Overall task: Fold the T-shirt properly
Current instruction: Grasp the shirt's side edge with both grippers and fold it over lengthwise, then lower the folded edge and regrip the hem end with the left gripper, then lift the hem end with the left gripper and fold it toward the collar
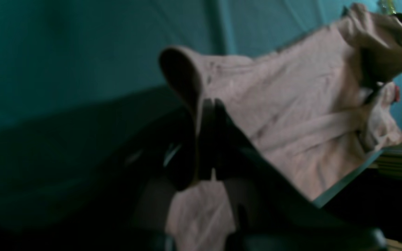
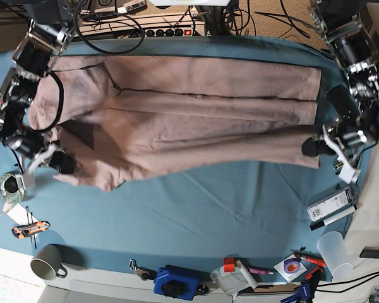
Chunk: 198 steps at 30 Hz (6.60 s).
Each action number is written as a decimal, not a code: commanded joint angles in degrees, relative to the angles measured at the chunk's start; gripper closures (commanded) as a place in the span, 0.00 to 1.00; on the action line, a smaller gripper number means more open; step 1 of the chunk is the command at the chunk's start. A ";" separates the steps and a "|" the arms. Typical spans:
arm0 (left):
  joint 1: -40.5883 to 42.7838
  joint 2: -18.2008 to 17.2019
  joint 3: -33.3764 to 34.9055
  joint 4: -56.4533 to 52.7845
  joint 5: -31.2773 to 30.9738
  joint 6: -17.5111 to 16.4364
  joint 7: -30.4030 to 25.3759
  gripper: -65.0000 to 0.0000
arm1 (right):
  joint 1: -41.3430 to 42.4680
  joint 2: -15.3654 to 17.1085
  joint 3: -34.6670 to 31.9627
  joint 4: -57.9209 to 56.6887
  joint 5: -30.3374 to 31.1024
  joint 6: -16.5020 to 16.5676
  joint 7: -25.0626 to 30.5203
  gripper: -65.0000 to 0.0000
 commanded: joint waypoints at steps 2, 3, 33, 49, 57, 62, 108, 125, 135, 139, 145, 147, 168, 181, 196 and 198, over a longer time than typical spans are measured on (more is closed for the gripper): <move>1.20 -1.18 -0.70 2.23 -3.04 -0.28 -0.31 1.00 | -0.33 1.16 1.88 1.90 2.82 0.06 1.03 1.00; 2.12 -1.36 -0.68 2.75 -3.91 -1.01 -0.31 1.00 | -1.03 1.14 2.80 1.99 3.52 0.06 0.94 1.00; 9.33 -1.79 -0.70 7.39 -3.98 -1.70 -0.31 1.00 | -25.57 0.94 20.79 13.66 13.70 0.06 -4.32 1.00; 9.68 -1.79 -0.68 7.39 -3.67 -1.73 -0.31 1.00 | -27.65 -2.10 20.79 13.66 5.53 0.06 -4.32 1.00; 12.83 -1.79 -0.68 7.39 -3.76 -1.75 -0.31 1.00 | -28.00 -2.97 20.79 13.66 1.70 0.06 -2.73 1.00; 13.75 -1.79 -0.68 7.39 -3.72 -1.77 -0.31 1.00 | -28.11 -2.97 20.76 13.66 1.73 0.06 -4.13 1.00; 14.38 6.03 -0.63 6.69 15.39 2.47 -1.53 1.00 | -28.06 -2.80 20.79 13.66 3.67 0.06 -4.13 0.79; 14.58 4.92 -0.63 21.40 2.23 -1.79 -1.57 1.00 | -28.06 -2.82 20.79 13.66 3.67 0.06 -0.17 0.79; 20.63 11.54 -0.48 31.39 -8.52 -4.79 -0.85 1.00 | -28.06 -2.82 20.79 13.66 3.67 0.06 0.81 0.79; 21.38 13.29 4.04 35.50 -6.38 -6.80 -2.86 1.00 | -28.06 -2.82 20.79 13.66 3.67 0.06 0.83 0.79; 21.18 15.76 18.97 35.54 4.17 -5.95 -6.95 1.00 | -28.06 -2.82 20.79 13.66 3.67 0.06 0.92 0.79; 20.74 17.92 22.73 35.54 7.48 -5.97 -8.44 1.00 | -28.09 -2.82 20.79 13.66 3.65 0.06 0.90 0.79; 7.67 26.41 49.59 18.60 30.40 -2.08 -19.47 1.00 | -28.09 -2.82 20.79 13.66 3.67 0.06 0.92 0.79; 5.81 26.41 53.44 17.18 30.38 1.27 -24.06 1.00 | -28.06 -2.82 20.79 13.66 3.65 0.06 1.14 0.79; 4.61 26.41 54.82 17.33 34.84 2.99 -18.97 0.47 | -28.06 -2.80 20.81 13.66 3.67 0.06 2.62 0.79; 3.43 26.41 54.75 17.40 38.69 6.64 -15.19 0.49 | -28.06 -2.78 21.09 13.66 3.69 0.06 2.91 0.79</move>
